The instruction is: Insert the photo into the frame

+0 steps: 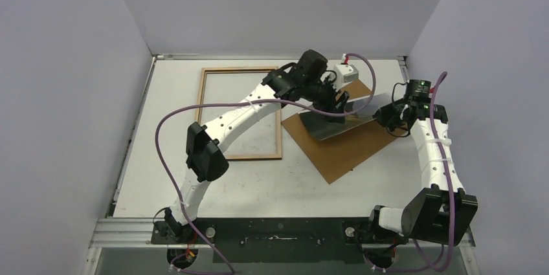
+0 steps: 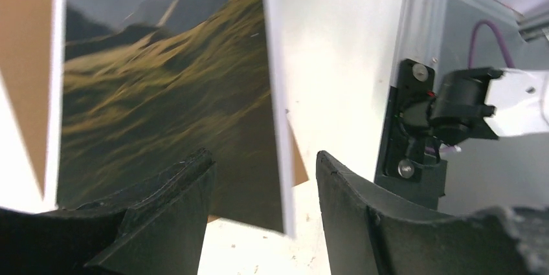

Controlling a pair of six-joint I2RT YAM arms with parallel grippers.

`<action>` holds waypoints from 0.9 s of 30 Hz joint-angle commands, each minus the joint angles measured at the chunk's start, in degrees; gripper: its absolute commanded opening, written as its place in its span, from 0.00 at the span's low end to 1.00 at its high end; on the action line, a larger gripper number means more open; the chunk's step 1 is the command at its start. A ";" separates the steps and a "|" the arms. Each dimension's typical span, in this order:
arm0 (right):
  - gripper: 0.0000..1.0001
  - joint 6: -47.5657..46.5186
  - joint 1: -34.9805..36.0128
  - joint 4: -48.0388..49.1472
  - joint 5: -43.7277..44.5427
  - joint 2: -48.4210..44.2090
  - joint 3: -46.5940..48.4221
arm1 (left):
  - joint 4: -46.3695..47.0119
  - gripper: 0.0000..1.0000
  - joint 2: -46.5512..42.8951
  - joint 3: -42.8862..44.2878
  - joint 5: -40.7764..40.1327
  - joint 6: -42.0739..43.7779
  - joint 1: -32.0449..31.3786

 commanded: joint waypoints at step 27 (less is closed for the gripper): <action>0.00 6.95 0.94 -7.56 -4.16 5.10 6.11 | 2.31 0.51 0.14 -1.90 -0.82 5.74 -5.22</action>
